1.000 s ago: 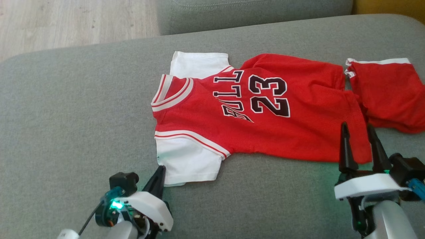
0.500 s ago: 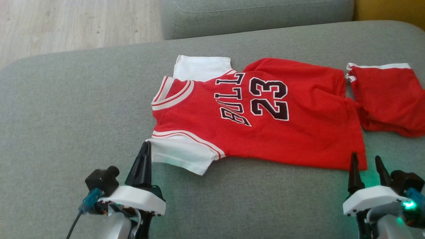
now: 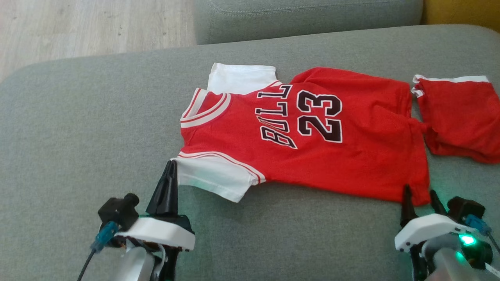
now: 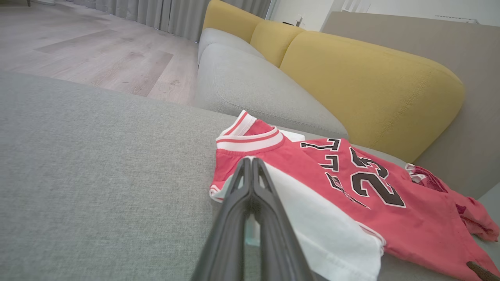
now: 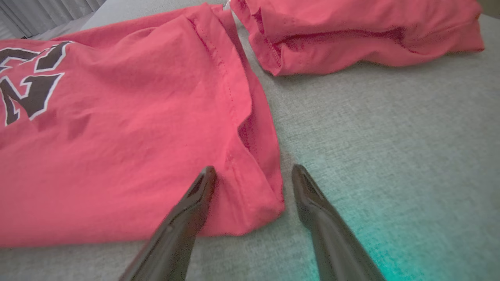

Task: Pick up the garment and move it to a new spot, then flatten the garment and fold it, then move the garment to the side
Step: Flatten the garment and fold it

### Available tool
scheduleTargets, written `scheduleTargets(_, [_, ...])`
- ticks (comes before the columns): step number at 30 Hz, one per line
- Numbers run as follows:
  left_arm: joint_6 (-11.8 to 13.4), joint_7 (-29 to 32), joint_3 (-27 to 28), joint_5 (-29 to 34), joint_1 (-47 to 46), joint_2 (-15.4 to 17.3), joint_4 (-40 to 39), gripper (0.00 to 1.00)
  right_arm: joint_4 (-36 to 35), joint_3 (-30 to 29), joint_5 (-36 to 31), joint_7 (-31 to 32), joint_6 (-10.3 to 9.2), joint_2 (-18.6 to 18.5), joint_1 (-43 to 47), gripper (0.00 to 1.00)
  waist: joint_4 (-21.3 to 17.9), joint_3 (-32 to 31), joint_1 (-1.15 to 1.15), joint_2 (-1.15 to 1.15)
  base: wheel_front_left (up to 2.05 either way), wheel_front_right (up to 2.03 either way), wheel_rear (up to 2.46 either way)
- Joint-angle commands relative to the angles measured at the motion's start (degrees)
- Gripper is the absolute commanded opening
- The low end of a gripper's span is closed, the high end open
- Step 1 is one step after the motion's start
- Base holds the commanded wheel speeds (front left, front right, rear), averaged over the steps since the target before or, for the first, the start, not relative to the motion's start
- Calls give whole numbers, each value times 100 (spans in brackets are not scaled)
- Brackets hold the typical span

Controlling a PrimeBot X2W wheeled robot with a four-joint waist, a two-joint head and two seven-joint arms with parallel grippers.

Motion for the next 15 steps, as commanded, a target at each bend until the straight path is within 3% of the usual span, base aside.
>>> scheduleTargets(1, [22,-74,155,62,-155,109,-210,0,123,247,35,11,-4,-16,-164,48,-15,-10,0,0,0,0,0])
scheduleTargets(2, [29,-79,152,67,-154,113,-216,0,176,288,64,7,-4,-16,-203,4,-22,-16,0,0,0,0,0])
scheduleTargets(3, [39,-83,152,69,-152,116,-222,0,206,327,91,3,-4,-16,-241,0,-31,-24,0,0,0,0,0])
scheduleTargets(7, [93,-107,225,9,-156,115,-302,0,8,644,425,-7,-4,-16,-378,0,-65,-75,0,0,0,0,0])
scheduleTargets(15, [63,-87,643,-551,-368,171,-1231,0,-1953,1314,984,-9,-4,-16,-307,0,-160,-251,0,0,0,0,0])
